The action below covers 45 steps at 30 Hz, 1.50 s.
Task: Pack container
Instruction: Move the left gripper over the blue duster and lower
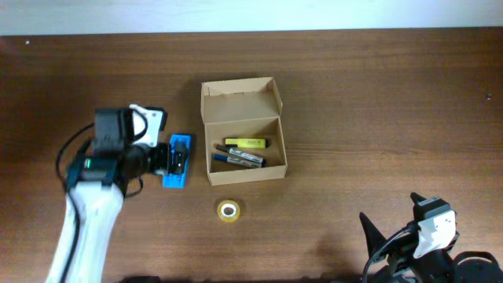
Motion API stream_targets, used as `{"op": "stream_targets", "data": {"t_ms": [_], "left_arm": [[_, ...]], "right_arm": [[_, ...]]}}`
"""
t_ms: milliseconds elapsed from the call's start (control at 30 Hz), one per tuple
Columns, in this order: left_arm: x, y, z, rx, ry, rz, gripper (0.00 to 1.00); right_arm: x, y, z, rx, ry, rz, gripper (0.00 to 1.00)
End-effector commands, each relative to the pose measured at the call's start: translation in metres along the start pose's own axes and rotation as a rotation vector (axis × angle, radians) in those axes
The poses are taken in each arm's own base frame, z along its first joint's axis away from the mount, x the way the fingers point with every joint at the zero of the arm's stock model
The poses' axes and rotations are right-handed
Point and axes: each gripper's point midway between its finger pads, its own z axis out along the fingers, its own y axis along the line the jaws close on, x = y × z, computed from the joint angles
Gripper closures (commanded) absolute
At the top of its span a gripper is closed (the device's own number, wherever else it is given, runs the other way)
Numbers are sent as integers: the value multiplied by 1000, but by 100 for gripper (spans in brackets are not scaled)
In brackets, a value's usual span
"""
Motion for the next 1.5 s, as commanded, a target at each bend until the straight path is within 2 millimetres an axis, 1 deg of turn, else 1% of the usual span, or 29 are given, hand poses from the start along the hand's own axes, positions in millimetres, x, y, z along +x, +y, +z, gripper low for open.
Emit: {"op": "stream_targets", "data": {"t_ms": [0,67,300,433,600,800,1000,1267,1300,1367,1467], "left_arm": [[-3,5,29,30,117,-20,0],[4,8,45,39,195,-39,0],[27,15,85,54,358,-76,0],[32,20,99,40,404,-82,1],[39,36,114,-27,466,-77,0],[39,48,127,-77,506,-62,0],[44,44,137,-100,546,-25,0],[48,42,141,-111,563,-9,0],[48,42,141,-110,564,-8,1],[48,41,141,-110,564,-6,6],[48,41,142,-110,564,-4,8]], "right_arm": [[0,-3,0,18,-4,15,1],[0,-3,0,18,-4,15,1],[0,-3,0,18,-4,15,1],[0,-3,0,18,-4,15,1],[0,-3,0,18,-4,15,1],[0,-3,0,18,-4,15,1],[0,-3,0,18,-4,15,1],[0,-3,0,18,-4,15,1],[0,-3,0,18,-4,15,1],[0,-3,0,18,-4,15,1],[0,-3,0,18,-4,15,1]]}}
